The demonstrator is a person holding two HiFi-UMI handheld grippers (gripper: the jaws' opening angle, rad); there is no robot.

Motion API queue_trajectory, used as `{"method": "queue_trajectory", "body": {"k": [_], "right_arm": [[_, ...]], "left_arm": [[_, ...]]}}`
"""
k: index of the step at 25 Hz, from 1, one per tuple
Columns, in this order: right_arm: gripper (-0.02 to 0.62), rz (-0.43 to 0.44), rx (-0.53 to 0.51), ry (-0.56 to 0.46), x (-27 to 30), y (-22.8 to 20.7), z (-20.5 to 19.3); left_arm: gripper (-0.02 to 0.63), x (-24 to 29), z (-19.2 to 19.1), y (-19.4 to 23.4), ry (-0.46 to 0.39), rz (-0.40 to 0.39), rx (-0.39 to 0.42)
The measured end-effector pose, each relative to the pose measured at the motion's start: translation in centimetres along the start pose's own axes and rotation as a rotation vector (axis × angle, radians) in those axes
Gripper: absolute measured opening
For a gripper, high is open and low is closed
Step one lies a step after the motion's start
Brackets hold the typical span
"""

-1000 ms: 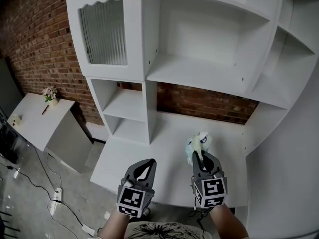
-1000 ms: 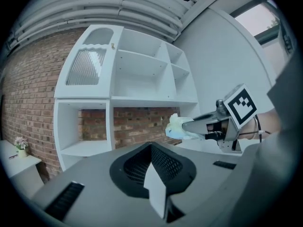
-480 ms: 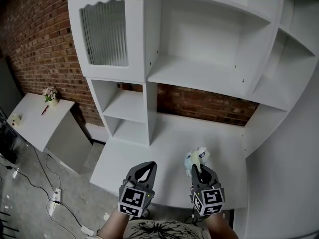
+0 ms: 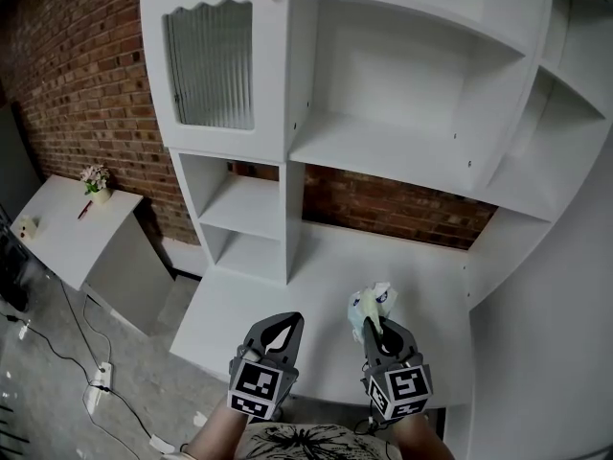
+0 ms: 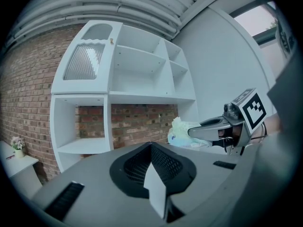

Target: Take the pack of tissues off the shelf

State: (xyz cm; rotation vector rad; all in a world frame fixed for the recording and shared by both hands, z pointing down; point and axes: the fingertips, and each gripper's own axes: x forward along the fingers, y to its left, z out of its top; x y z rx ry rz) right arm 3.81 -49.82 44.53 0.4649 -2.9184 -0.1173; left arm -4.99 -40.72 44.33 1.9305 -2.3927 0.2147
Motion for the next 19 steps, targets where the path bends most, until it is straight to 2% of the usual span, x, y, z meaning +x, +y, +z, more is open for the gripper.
{"method": "queue_trajectory", "body": {"k": [5, 12, 19], "right_arm": [[0.017, 0.016, 0.014, 0.01, 0.4, 0.3, 0.1], [0.017, 0.003, -0.038, 0.021, 1.0, 0.4, 0.4], [0.017, -0.017, -0.018, 0.027, 1.0, -0.1, 0.3]], "left_arm": [[0.012, 0.0, 0.4, 0.1, -0.011, -0.012, -0.001], [0.012, 0.1, 0.5, 0.4, -0.006, -0.03, 0.002], [0.012, 0.1, 0.7, 0.6, -0.008, -0.038, 0.004]]}}
